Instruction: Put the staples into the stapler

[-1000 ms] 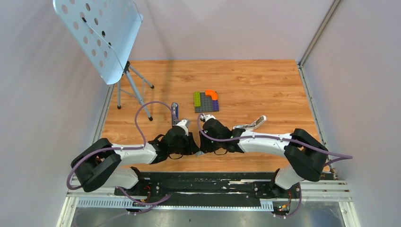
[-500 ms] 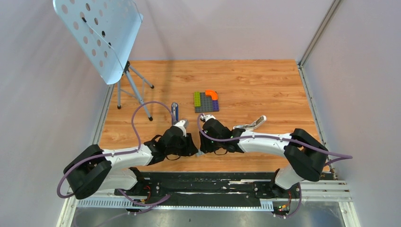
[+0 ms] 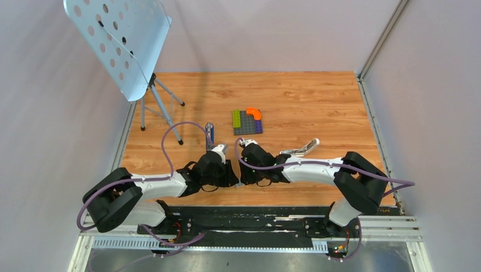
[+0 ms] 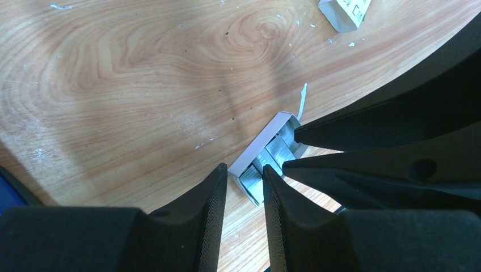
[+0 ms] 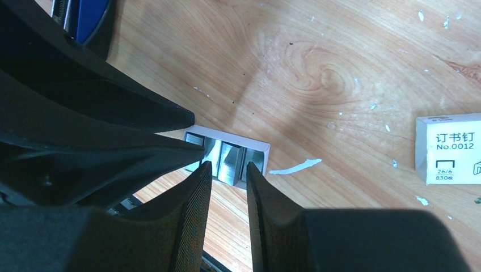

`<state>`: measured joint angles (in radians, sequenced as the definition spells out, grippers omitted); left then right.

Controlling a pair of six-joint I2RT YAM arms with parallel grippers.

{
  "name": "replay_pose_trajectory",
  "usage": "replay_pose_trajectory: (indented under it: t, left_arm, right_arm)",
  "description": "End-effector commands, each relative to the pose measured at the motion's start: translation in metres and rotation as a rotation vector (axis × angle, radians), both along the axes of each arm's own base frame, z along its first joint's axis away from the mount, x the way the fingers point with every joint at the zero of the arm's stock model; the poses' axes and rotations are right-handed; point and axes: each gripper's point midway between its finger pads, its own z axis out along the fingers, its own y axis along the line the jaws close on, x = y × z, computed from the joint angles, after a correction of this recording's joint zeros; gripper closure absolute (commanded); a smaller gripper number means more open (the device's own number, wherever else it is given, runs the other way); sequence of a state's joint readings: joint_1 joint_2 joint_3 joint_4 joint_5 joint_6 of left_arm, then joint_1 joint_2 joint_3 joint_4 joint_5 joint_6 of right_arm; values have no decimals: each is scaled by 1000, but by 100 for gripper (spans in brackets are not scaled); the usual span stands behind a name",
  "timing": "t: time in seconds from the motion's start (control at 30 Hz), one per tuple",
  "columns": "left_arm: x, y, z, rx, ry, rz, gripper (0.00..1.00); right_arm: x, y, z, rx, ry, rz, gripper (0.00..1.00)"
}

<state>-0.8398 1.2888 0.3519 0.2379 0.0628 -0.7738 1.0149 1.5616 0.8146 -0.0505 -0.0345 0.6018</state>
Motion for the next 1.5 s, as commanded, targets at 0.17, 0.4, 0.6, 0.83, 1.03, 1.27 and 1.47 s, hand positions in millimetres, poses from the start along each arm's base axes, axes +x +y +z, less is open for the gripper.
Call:
replay_pose_trajectory:
  t: [0.17, 0.4, 0.6, 0.83, 1.03, 1.27, 1.47]
  left_arm:
    - [-4, 10, -16, 47, 17, 8, 72]
    - [-5, 11, -18, 49, 22, 8, 75]
    - [-5, 12, -20, 55, 25, 8, 75]
    - [-5, 12, -20, 60, 26, 8, 75]
    - [-4, 13, -18, 63, 21, 13, 75]
    - [-4, 11, -15, 57, 23, 5, 75]
    - [8, 9, 14, 66, -46, 5, 69]
  right_arm:
    - [0, 11, -2, 13, 7, 25, 68]
    - [-1, 17, -1, 42, 11, 39, 68]
    - [5, 23, 15, 99, -23, 35, 69]
    - [7, 24, 51, 203, -84, 23, 69]
    - [12, 9, 42, 121, -91, -24, 69]
    - [7, 5, 23, 49, -49, -12, 70]
    - [6, -4, 29, 30, -71, -1, 70]
